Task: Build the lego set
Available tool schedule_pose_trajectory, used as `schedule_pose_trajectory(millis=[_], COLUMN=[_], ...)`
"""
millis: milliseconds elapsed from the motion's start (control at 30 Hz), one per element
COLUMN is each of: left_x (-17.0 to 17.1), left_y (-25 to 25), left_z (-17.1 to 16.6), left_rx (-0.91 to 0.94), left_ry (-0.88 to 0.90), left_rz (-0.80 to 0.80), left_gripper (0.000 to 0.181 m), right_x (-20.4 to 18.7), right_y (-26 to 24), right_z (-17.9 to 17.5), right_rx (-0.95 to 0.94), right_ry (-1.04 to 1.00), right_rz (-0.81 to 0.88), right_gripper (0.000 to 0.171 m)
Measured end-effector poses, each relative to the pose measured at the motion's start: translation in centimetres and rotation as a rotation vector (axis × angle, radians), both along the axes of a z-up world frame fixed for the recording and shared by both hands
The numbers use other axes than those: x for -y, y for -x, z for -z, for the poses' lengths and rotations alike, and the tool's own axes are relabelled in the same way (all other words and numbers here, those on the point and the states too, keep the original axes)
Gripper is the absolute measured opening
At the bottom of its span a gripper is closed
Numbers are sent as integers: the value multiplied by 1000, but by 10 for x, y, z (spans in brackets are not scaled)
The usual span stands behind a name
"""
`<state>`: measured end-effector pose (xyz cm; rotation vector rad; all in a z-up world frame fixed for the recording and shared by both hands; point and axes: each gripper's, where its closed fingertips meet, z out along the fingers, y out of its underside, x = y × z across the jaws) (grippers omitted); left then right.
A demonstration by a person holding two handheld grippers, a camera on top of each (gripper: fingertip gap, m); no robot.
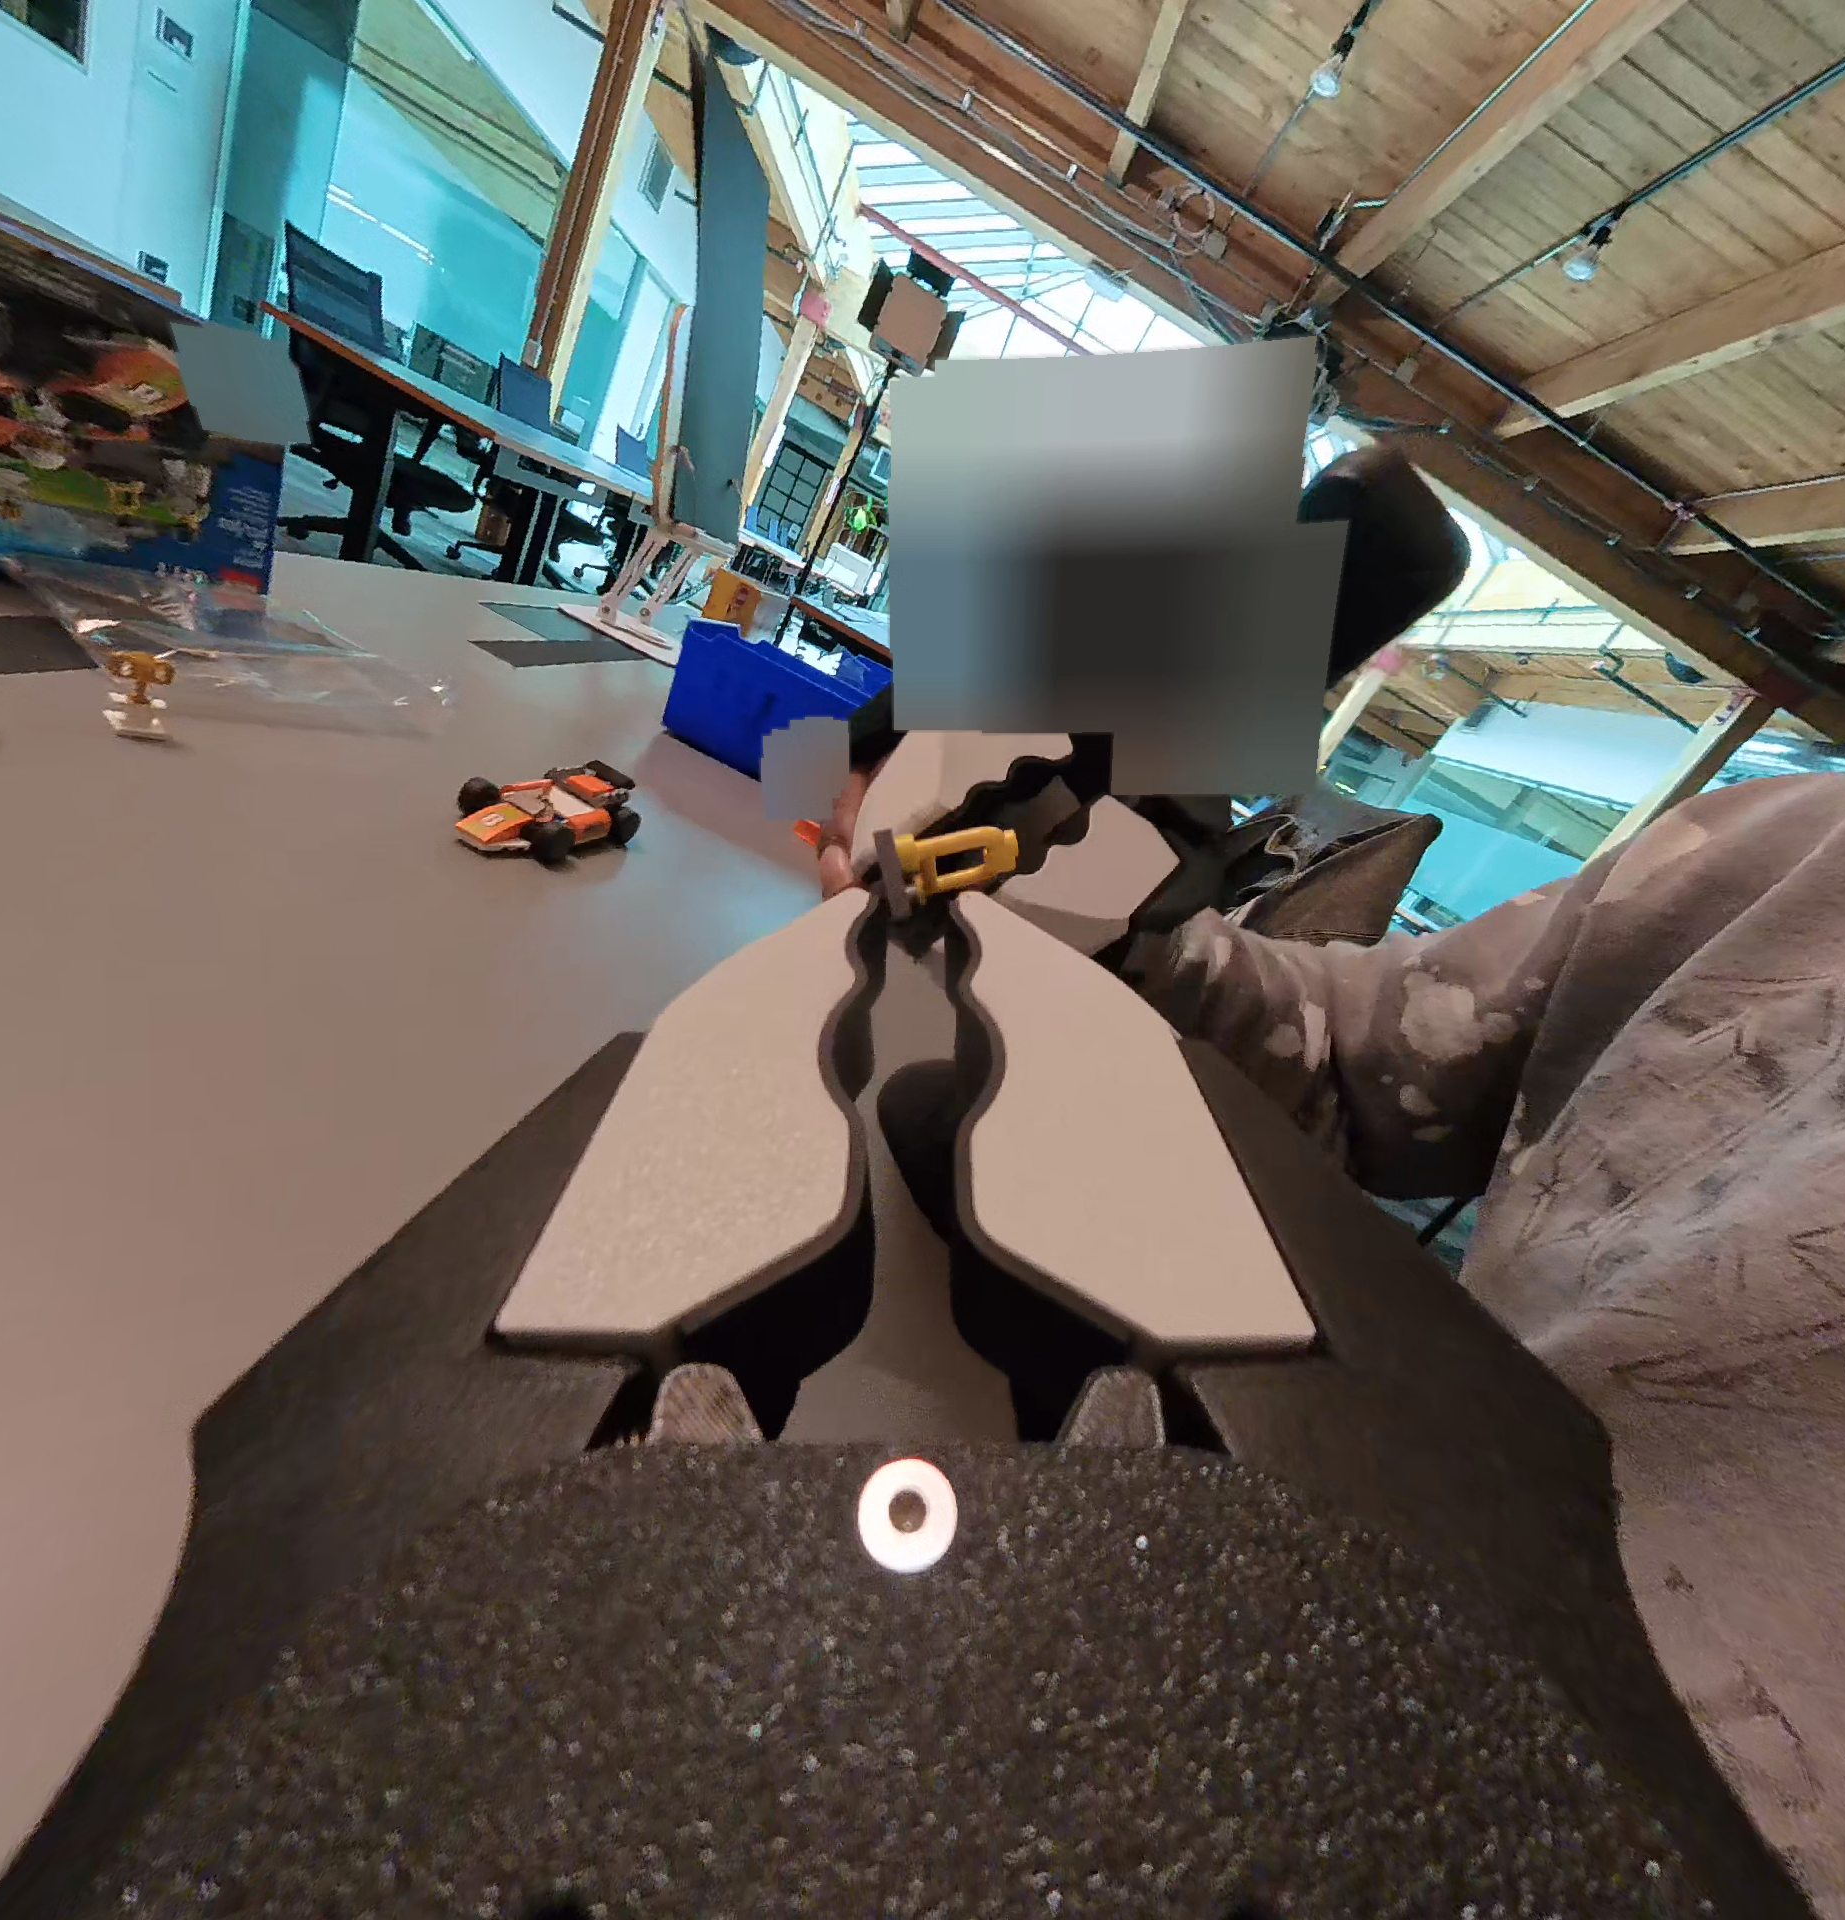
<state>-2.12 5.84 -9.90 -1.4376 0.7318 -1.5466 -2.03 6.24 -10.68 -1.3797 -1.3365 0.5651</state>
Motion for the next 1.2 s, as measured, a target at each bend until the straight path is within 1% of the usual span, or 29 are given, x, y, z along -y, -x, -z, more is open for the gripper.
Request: schedule_pose_trajectory(millis=[200, 367, 533, 767, 867, 967, 1033, 1100, 1200], left_x=[-3, -7, -14, -23, -29, -47, -63, -78, -90], left_y=[-4, -5, -2, 4, 11, 32, 57, 81, 100], left_z=[18, 28, 28, 31, 29, 23, 16, 11, 12], left_rx=[-93, -92, -34, -52, -69, -132, -155, -155, -110], left_ry=[44, 160, 243, 195, 146, 49, 5, 2, 65], left_rz=[10, 34, 20, -57, -123, -268, -391, -490, -546], left_gripper=[7, 6, 5, 5, 5, 5, 5, 5, 5], right_x=[-1, -6, -14, -22, -25, -32, -40, -52, -79], right_y=[0, -1, 1, 1, 0, -1, -1, 2, 13], right_z=[17, 26, 26, 30, 31, 33, 40, 50, 67], right_rx=[72, 117, 76, 14, -9, -4, 51, 129, 247], right_ry=[153, 158, 138, 189, 217, 234, 231, 219, 217], right_rz=[-89, -87, -40, 10, 19, 41, 51, 45, 8], right_gripper=[15, 15, 15, 15, 14, 13, 14, 14, 15])
